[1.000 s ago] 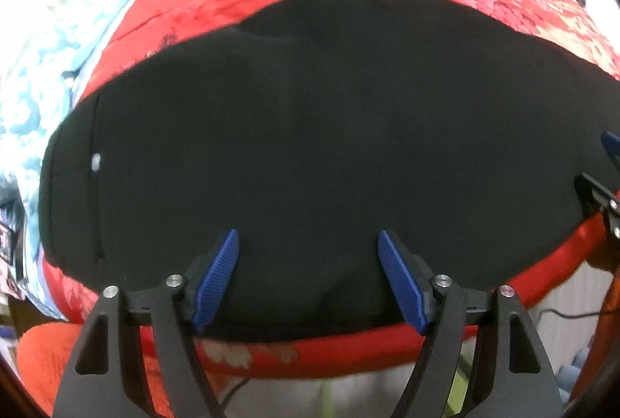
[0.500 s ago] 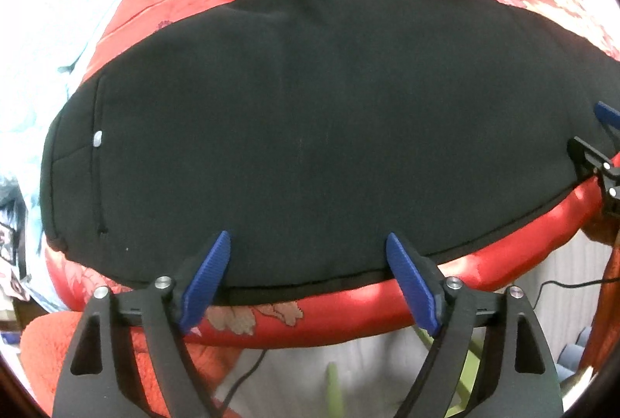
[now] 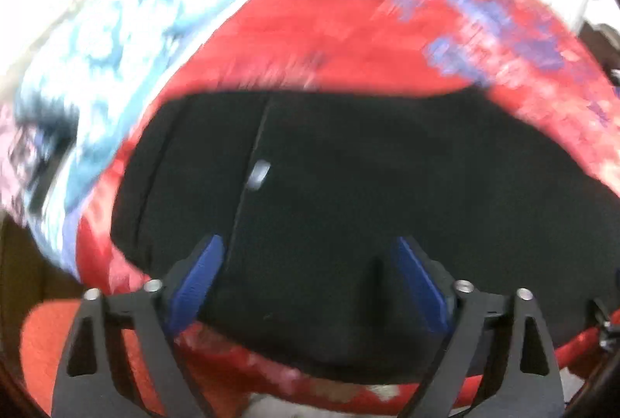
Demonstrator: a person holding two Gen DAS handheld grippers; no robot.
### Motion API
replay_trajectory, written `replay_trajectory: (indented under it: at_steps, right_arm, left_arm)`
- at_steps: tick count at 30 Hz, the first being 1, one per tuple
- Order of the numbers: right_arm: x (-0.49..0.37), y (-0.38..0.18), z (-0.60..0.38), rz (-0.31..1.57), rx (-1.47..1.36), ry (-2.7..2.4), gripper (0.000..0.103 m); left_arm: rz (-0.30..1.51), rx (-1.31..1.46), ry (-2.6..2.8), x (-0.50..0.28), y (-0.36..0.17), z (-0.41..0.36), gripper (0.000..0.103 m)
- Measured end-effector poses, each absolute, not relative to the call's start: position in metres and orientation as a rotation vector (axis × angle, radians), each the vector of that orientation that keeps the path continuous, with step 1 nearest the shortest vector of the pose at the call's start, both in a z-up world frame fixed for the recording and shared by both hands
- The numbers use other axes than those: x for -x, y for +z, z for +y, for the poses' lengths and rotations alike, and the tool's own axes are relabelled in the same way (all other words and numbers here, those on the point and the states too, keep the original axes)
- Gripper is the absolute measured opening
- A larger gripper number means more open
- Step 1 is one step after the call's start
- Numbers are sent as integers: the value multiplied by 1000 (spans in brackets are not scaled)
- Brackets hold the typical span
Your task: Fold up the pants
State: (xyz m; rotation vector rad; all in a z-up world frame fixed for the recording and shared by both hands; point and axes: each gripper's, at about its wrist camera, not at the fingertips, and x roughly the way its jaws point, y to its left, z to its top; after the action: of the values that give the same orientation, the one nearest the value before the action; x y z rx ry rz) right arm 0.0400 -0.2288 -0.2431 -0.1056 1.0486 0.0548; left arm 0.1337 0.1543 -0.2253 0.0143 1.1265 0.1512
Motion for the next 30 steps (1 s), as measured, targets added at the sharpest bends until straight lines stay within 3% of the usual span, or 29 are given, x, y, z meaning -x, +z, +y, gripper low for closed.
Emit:
replay_trajectory:
  at_steps: [7, 12, 19, 24, 25, 30]
  right_arm:
    - [-39, -243, -228, 1041, 106, 51, 103]
    - [-39, -243, -228, 1040, 106, 50, 103]
    - [-38, -243, -229, 1033, 103, 53, 103]
    - [-37, -243, -228, 1031, 106, 59, 103]
    - [-38, -243, -228, 1033, 107, 61, 103]
    - [-38, -241, -227, 1091, 136, 83, 103]
  left_arm:
    - [1229, 20, 185, -121, -238, 165, 87]
    - [1115, 171, 180, -108, -200, 169, 81]
    - [1053, -26, -77, -191, -171, 74, 85]
    - [1157, -101, -60, -251, -220, 36, 82]
    - [1190, -141, -49, -251, -232, 36, 78]
    - [1181, -402, -112, -186, -251, 26, 78]
